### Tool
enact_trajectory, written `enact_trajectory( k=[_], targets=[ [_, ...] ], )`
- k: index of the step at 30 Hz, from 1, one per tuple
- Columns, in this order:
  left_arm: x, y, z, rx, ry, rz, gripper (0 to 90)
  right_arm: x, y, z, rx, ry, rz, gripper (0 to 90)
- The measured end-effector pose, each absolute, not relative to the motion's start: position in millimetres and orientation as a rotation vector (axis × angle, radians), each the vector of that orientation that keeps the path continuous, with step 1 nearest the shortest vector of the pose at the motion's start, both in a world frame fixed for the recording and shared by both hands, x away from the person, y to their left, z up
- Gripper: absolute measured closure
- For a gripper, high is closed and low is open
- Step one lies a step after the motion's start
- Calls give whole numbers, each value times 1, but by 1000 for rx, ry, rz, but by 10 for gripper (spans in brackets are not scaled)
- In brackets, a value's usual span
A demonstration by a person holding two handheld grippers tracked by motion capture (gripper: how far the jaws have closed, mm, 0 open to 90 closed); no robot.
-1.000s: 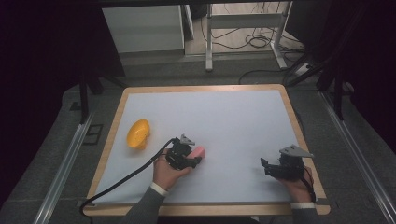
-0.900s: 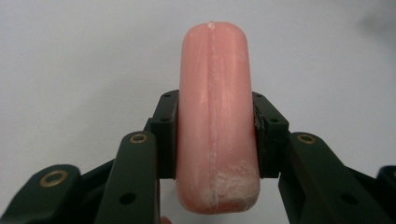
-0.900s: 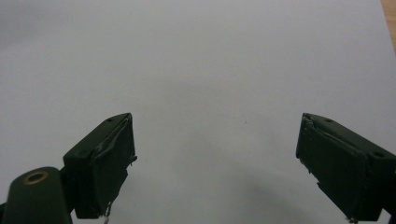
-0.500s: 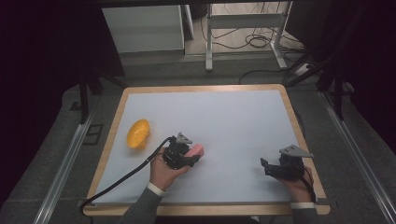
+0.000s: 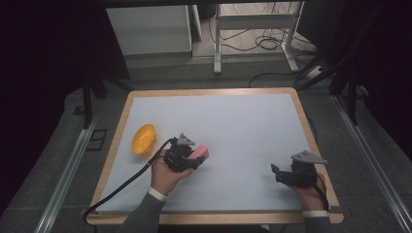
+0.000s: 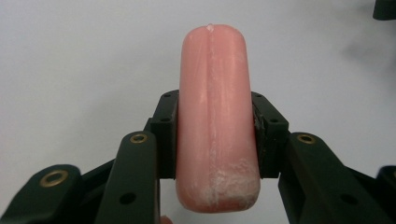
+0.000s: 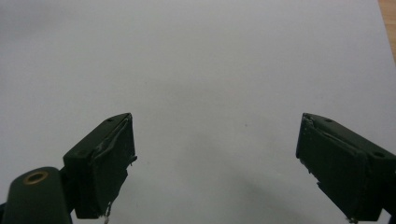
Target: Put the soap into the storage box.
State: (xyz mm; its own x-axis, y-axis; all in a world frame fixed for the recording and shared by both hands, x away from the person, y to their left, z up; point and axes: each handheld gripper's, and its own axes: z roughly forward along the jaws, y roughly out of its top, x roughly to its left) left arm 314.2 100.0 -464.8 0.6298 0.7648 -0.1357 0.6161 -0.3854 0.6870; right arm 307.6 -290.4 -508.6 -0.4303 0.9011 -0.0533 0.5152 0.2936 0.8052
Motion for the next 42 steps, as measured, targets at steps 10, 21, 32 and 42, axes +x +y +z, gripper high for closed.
enact_trajectory(
  k=[10,21,32,42],
  targets=[
    [315,106,-459,2109,1084,289,601,307,-291,-508,1257,2056,1000,113],
    [316,118,-454,2081,1102,304,601,307,-291,-508,1261,2054,1002,113],
    [317,130,-448,2064,1115,324,601,307,-291,-508,1262,2055,999,113],
    [318,136,-445,2056,1124,333,601,307,-292,-508,1263,2053,996,113]
  ],
)
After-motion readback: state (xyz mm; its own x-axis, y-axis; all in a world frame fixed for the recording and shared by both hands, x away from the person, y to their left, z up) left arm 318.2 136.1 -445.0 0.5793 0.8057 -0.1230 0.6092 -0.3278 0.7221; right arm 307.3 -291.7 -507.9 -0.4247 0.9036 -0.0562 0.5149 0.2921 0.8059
